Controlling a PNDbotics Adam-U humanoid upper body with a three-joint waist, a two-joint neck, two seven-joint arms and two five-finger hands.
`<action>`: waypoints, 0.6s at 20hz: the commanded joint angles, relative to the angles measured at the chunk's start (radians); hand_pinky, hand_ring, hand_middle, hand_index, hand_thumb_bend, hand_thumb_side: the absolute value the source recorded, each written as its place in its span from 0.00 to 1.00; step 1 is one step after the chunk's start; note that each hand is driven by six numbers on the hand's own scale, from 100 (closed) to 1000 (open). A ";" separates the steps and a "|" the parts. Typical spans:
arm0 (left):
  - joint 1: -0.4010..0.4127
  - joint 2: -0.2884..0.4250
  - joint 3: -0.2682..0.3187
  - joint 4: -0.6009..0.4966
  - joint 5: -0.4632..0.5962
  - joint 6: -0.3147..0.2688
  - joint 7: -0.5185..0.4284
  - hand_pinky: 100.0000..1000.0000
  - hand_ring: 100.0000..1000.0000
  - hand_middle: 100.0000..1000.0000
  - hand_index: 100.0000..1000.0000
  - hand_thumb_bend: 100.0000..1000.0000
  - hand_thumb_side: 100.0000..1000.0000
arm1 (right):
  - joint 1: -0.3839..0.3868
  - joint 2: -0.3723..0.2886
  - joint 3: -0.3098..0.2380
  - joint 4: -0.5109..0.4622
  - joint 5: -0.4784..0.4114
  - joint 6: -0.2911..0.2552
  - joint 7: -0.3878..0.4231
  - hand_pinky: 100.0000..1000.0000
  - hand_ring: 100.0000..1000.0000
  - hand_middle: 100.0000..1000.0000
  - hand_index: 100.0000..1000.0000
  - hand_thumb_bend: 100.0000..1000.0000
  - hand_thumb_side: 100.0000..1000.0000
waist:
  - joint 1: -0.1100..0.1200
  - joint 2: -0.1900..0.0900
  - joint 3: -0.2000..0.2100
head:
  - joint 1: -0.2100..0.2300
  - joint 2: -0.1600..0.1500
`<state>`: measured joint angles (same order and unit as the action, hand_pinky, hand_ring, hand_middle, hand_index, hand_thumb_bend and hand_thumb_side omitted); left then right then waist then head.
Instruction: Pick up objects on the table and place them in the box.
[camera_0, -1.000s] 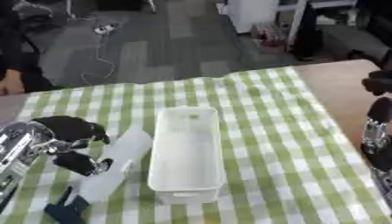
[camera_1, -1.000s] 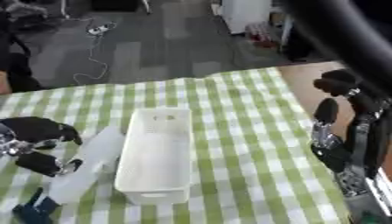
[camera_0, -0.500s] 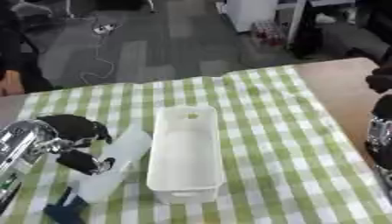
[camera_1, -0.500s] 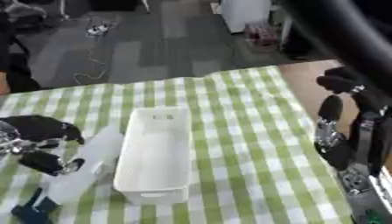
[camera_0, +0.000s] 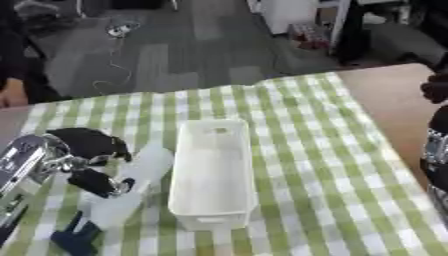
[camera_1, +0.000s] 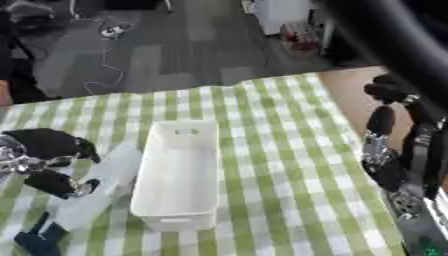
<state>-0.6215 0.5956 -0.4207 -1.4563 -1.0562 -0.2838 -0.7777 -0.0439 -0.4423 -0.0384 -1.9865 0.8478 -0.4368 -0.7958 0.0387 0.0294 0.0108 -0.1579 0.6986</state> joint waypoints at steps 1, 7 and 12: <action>-0.018 0.016 0.003 -0.016 0.008 -0.006 -0.006 0.61 0.82 0.84 0.90 0.00 1.00 | -0.009 -0.028 -0.009 -0.013 -0.003 -0.034 -0.031 0.25 0.35 0.51 0.57 0.00 0.92 | -0.002 -0.008 0.000 | 0.007 -0.004; -0.022 0.019 0.004 -0.027 0.032 0.001 -0.017 0.61 0.82 0.84 0.89 0.00 1.00 | -0.008 -0.027 -0.008 -0.013 -0.002 -0.031 -0.027 0.24 0.35 0.51 0.58 0.00 0.92 | -0.002 -0.008 0.000 | 0.008 -0.005; -0.025 0.017 0.001 -0.034 0.047 0.004 -0.031 0.61 0.81 0.84 0.88 0.00 1.00 | -0.009 -0.026 -0.006 -0.013 -0.002 -0.030 -0.025 0.24 0.35 0.51 0.58 0.00 0.92 | -0.003 -0.007 -0.001 | 0.011 -0.002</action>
<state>-0.6250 0.5956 -0.4257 -1.4714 -1.0190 -0.2750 -0.7986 -0.0439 -0.4423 -0.0380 -1.9865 0.8478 -0.4369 -0.7956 0.0379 0.0299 0.0106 -0.1576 0.6986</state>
